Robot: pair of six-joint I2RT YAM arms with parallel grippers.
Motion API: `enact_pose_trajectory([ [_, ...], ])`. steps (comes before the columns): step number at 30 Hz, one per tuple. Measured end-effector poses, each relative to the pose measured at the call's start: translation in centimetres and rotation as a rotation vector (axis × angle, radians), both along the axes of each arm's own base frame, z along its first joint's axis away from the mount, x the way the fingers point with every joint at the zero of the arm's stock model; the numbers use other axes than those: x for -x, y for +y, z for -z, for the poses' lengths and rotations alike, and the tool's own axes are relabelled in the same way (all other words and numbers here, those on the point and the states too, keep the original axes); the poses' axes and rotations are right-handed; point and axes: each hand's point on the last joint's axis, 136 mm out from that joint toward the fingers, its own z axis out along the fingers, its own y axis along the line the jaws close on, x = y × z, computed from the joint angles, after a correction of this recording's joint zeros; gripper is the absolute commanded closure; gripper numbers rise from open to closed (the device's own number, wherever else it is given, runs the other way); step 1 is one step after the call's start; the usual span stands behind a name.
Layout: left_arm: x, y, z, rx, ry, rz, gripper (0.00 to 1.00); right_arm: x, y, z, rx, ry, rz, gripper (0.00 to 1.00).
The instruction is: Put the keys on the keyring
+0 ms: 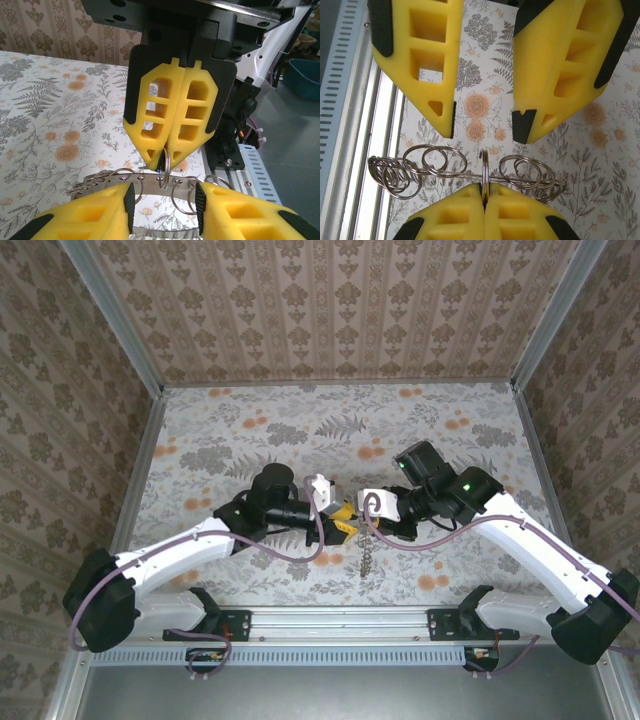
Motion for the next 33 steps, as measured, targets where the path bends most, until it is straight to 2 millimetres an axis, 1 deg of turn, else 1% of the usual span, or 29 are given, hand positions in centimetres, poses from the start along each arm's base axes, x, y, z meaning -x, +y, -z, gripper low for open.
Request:
enact_pose_trajectory([
  [5,-0.3,-0.4,0.7,-0.019,0.022,-0.002,0.65,0.1,0.1,-0.1,-0.006,0.004,-0.003,1.00],
  [8,-0.5,-0.7,0.6,-0.012,0.022,-0.003,0.66,0.2,0.3,-0.2,-0.013,0.001,-0.010,1.00],
  [10,-0.6,-0.8,0.3,-0.004,0.019,-0.004,0.68,0.1,0.5,-0.4,-0.021,-0.005,-0.013,1.00],
  [13,-0.7,-1.1,-0.4,0.009,0.016,-0.003,0.76,-0.1,0.8,-0.6,-0.036,-0.012,-0.006,1.00],
  [17,-0.7,-1.3,-0.5,0.010,0.022,-0.002,1.00,-0.2,0.8,-0.9,-0.045,-0.016,0.004,1.00],
  [24,-0.3,-1.4,-0.9,0.027,0.003,0.028,1.00,-0.1,0.4,-1.4,-0.056,-0.019,0.031,0.99],
  [26,-0.2,-1.5,-1.3,0.042,-0.013,0.031,1.00,0.0,0.2,-1.7,-0.081,-0.020,0.042,0.92],
  [31,-0.1,-1.6,-2.9,0.122,-0.068,0.032,1.00,0.1,0.0,-3.3,-0.201,-0.023,0.071,0.83],
  [33,0.0,-1.5,-3.1,0.151,-0.074,0.029,1.00,0.2,-0.1,-3.9,-0.242,-0.024,0.078,0.81],
])
